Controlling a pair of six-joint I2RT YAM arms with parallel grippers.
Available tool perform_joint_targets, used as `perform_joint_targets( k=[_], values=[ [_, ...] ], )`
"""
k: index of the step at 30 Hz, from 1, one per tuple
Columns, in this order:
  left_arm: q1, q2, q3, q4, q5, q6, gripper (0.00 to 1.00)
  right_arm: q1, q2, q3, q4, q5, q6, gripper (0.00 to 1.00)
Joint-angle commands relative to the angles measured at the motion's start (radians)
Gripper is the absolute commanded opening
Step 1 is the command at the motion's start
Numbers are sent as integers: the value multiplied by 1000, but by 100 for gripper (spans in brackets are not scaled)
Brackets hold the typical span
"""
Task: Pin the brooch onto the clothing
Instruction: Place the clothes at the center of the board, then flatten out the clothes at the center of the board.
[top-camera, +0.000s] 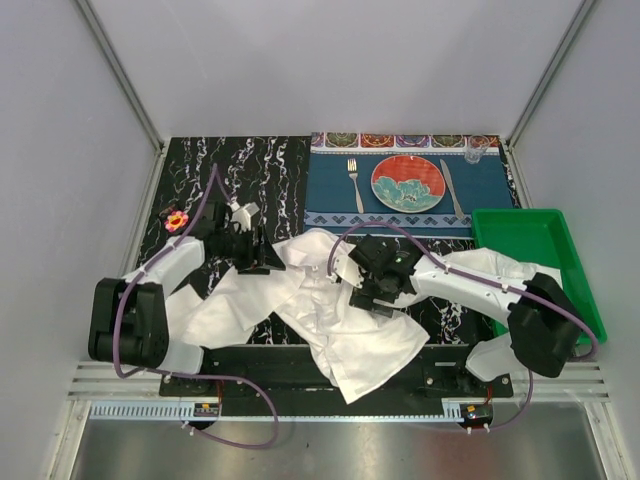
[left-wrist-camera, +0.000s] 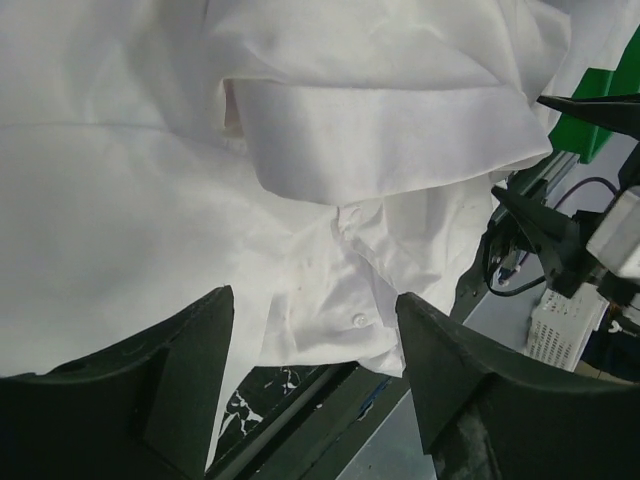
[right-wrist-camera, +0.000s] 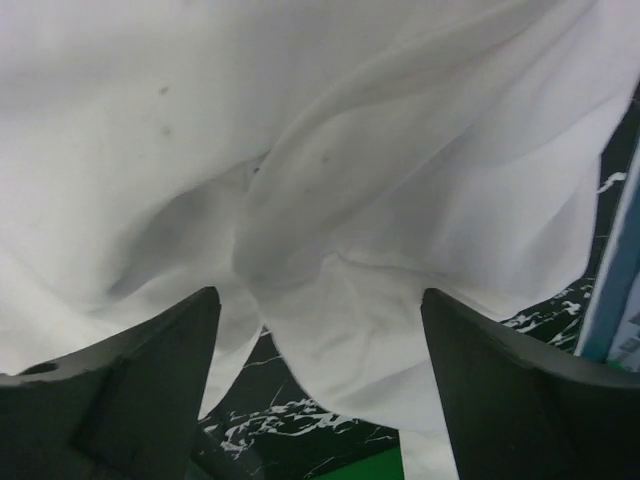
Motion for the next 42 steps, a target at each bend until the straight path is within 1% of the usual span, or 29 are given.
perform_joint_targets(
  k=[1,2,3,5,6,7,8,9,12,13,14,16,20,21,23,24,27,28,30,31,32,33,34,35,36,37,38,39,42],
  values=[
    [6,-124,-75,164,-95,-144,71,21,44,-42,218,233,39,83],
    [6,-138,-78,164,-114,-146,71,21,61,-48,238,276,30,80],
    [6,-144,-81,154,-135,-143,71,18,90,-51,265,304,25,74],
    [5,-155,-77,141,-151,-126,70,6,91,-30,267,304,43,47],
    [3,-160,-69,121,-177,-117,68,-16,73,-18,263,298,51,32],
    [2,-170,-67,116,-188,-109,66,-31,62,-4,260,281,54,1],
    [0,-179,-67,110,-197,-107,64,-53,49,31,257,278,54,0],
    [0,-189,-70,110,-205,-109,63,-106,44,54,244,269,51,0],
    [-29,-221,-63,102,-253,-109,60,-203,56,168,176,176,69,0],
    [-77,-229,-55,93,-275,-92,61,-258,68,194,158,125,80,0],
    [-104,-230,-46,85,-302,-86,65,-280,103,247,137,99,100,0],
    [-185,-224,-21,81,-364,-84,68,-323,145,292,68,10,123,0],
    [-286,-195,15,85,-485,-74,71,-337,246,355,-19,-70,160,0],
    [-302,-186,32,88,-519,-68,74,-338,257,360,-27,-78,166,0],
    [-351,-149,46,90,-539,-43,74,-344,283,364,-43,-116,178,0],
    [-369,-137,61,87,-582,-31,75,-349,289,363,-43,-122,181,0],
    [-424,-83,106,90,-667,47,66,-370,297,364,-46,-128,184,0],
    [-455,-53,129,82,-685,119,63,-379,297,367,-49,-139,184,0],
    [-489,-16,205,31,-720,214,61,-404,292,375,-61,-148,183,0],
    [-519,10,231,9,-722,326,62,-407,288,375,-63,-151,177,0],
    [-532,17,251,-14,-712,384,64,-415,285,376,-66,-156,172,0],
    [-546,17,259,-16,-738,428,65,-419,283,376,-70,-162,171,0],
    [-562,3,250,-8,-738,501,66,-425,285,378,-73,-177,171,0],
    [-566,-8,240,-1,-720,540,67,-427,288,381,-76,-183,171,0],
    [-570,-21,200,34,-687,601,68,-430,289,384,-79,-188,172,0],
    [-578,-53,175,59,-670,633,68,-433,295,387,-81,-199,175,0],
    [-580,-70,122,106,-619,669,70,-438,306,393,-89,-205,178,1],
    [-593,-96,94,139,-623,730,72,-439,311,398,-95,-219,181,0],
    [-607,-101,37,226,-623,863,75,-455,321,407,-102,-242,187,1]
  ],
)
